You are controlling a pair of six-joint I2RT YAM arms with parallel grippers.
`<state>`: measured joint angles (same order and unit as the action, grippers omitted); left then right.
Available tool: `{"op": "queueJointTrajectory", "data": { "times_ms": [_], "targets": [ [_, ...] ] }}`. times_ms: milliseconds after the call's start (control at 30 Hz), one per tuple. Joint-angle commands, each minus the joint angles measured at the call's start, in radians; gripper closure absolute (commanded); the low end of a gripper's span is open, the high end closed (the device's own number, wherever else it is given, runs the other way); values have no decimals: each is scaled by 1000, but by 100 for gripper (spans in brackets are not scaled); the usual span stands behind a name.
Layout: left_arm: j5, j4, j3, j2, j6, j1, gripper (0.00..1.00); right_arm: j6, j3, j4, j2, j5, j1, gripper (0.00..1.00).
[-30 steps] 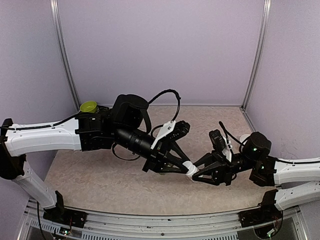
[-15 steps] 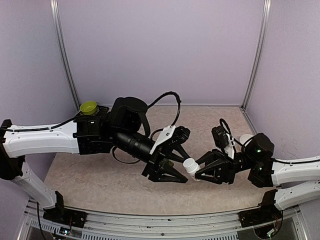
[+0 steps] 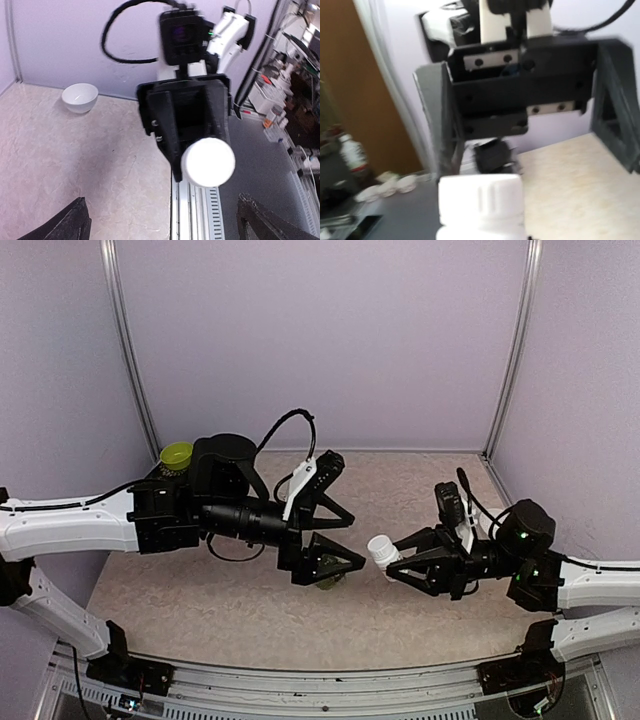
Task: Sort the pills into containers
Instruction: Screw the lid of the pill bottle onto the pill bottle.
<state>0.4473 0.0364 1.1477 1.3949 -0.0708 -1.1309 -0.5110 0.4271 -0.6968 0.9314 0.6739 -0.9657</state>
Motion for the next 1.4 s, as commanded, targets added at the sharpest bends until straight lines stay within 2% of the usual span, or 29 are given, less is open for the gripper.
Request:
{"op": "queueJointTrajectory", "data": {
  "times_ms": [0,167,267,367,433,633,1100,1367],
  "targets": [
    [-115,-51,3,0,-255,19,1,208,83,241,-66,-201,0,100],
    [-126,-89,27,7,-400,0,1,347,128,399,-101,-400,-1,100],
    [-164,-74,66,36,-467,-1,2,394,148,449,-101,-451,-7,100],
    [-175,-37,141,94,-501,-5,12,427,165,480,-89,-488,-13,100],
    [-170,0,195,131,-511,-8,19,438,168,485,-81,-500,-17,100],
    [-211,96,306,207,-498,-24,24,449,166,486,-84,-517,-24,100],
    [-293,141,329,230,-485,-17,31,454,159,493,-106,-516,-25,100],
    [-255,138,335,245,-480,-16,44,453,160,493,-102,-515,-24,100]
  ]
}}
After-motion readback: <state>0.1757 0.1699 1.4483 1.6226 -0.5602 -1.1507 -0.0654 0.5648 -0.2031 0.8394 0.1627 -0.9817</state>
